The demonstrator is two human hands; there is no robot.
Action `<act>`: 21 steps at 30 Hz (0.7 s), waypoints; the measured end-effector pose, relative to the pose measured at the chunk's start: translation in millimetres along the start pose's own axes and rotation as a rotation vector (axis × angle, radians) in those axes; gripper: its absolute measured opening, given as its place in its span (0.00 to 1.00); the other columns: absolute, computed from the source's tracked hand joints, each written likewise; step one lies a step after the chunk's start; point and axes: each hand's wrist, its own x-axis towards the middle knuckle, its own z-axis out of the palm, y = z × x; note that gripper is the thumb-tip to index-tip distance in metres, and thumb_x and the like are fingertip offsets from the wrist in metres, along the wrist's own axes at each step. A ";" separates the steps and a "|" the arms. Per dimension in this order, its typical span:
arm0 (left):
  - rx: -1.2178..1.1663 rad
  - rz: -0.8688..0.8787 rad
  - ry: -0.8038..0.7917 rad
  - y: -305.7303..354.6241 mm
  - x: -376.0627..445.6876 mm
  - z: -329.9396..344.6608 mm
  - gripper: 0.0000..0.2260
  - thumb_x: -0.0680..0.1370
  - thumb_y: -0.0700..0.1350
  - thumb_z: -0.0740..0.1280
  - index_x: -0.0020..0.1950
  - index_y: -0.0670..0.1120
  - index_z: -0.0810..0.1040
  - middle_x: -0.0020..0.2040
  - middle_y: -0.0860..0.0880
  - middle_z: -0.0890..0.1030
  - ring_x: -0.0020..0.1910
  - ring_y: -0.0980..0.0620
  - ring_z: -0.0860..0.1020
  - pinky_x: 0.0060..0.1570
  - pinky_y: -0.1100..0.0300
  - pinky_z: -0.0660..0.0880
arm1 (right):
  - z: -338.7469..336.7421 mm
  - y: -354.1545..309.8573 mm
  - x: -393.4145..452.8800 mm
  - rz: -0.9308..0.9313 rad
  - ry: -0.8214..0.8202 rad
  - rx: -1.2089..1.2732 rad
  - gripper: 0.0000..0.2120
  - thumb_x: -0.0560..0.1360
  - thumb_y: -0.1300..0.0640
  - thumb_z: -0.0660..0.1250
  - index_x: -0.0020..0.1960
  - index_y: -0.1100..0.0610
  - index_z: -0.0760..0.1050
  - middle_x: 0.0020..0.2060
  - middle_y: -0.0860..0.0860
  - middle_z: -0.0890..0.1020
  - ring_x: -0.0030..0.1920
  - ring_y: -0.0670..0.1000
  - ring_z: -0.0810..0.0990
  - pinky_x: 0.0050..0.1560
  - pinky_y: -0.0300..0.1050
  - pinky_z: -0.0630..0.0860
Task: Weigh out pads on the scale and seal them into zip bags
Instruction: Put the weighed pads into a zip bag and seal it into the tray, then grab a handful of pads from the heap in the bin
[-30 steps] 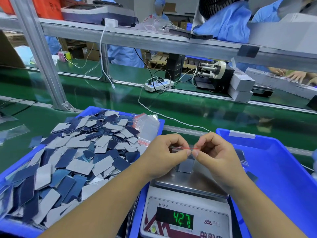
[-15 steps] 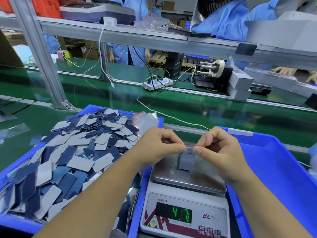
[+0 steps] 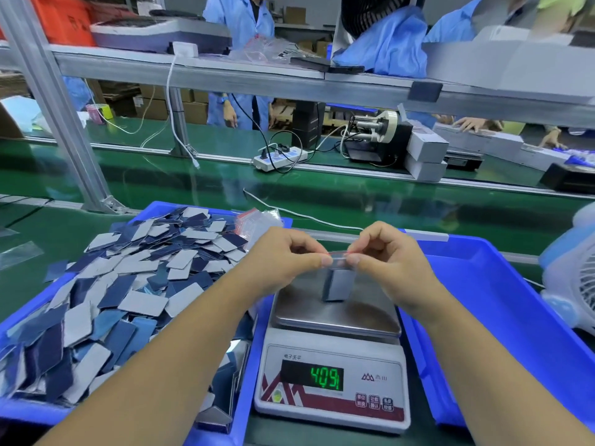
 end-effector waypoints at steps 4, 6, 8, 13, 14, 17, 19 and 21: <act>0.048 0.011 -0.039 9.7 -9.1 -11.1 0.06 0.72 0.51 0.75 0.49 0.57 0.85 0.42 0.56 0.85 0.42 0.61 0.81 0.46 0.67 0.78 | -27.5 -6.9 -6.4 0.052 0.045 0.026 0.18 0.74 0.75 0.66 0.40 0.52 0.77 0.35 0.51 0.82 0.41 0.54 0.84 0.47 0.43 0.81; 0.102 -0.002 -0.034 8.4 -20.1 -25.6 0.04 0.76 0.48 0.73 0.48 0.57 0.84 0.41 0.58 0.84 0.39 0.63 0.80 0.39 0.72 0.74 | -49.9 -4.6 -12.5 0.106 0.172 0.050 0.21 0.74 0.76 0.63 0.39 0.50 0.77 0.33 0.49 0.80 0.36 0.51 0.82 0.40 0.39 0.79; 0.179 -0.056 -0.020 2.2 -32.5 -43.9 0.05 0.78 0.47 0.72 0.47 0.58 0.84 0.41 0.58 0.85 0.37 0.64 0.80 0.36 0.73 0.73 | -74.9 3.9 -19.7 0.206 0.317 -0.059 0.20 0.74 0.74 0.62 0.38 0.49 0.77 0.32 0.48 0.79 0.34 0.50 0.77 0.35 0.39 0.73; 0.339 -0.256 0.016 -13.8 -58.7 -84.3 0.05 0.78 0.50 0.72 0.44 0.60 0.84 0.40 0.56 0.85 0.34 0.62 0.78 0.37 0.66 0.72 | -114.5 31.3 -30.6 0.622 0.056 -1.059 0.06 0.74 0.60 0.67 0.40 0.50 0.76 0.40 0.49 0.82 0.38 0.48 0.77 0.37 0.45 0.70; 0.390 -0.274 0.059 -15.5 -61.4 -89.7 0.05 0.78 0.51 0.71 0.44 0.60 0.83 0.40 0.56 0.85 0.32 0.63 0.78 0.38 0.63 0.72 | -111.4 31.9 -30.5 0.625 0.046 -1.136 0.06 0.74 0.59 0.67 0.40 0.50 0.75 0.40 0.48 0.81 0.39 0.47 0.75 0.36 0.45 0.70; 0.423 -0.256 0.228 -20.8 -65.2 -104.3 0.05 0.78 0.51 0.70 0.43 0.60 0.83 0.36 0.56 0.84 0.29 0.62 0.75 0.35 0.61 0.70 | -80.7 20.5 -20.7 0.446 0.116 -1.121 0.07 0.74 0.58 0.66 0.39 0.49 0.74 0.36 0.43 0.79 0.39 0.46 0.75 0.35 0.43 0.69; 0.387 -0.225 0.315 -25.4 -65.5 -110.1 0.06 0.79 0.51 0.69 0.42 0.58 0.82 0.32 0.54 0.81 0.29 0.59 0.72 0.32 0.62 0.68 | -43.9 6.8 -13.0 0.263 0.105 -1.070 0.08 0.74 0.59 0.66 0.38 0.49 0.74 0.34 0.42 0.79 0.38 0.47 0.76 0.37 0.46 0.72; 0.336 -0.188 0.391 -30.7 -65.8 -111.5 0.06 0.79 0.50 0.69 0.42 0.57 0.82 0.29 0.56 0.77 0.27 0.59 0.69 0.28 0.66 0.66 | 1.4 -10.9 -6.7 0.061 0.034 -1.001 0.08 0.73 0.59 0.65 0.38 0.49 0.74 0.33 0.44 0.79 0.37 0.50 0.77 0.39 0.49 0.75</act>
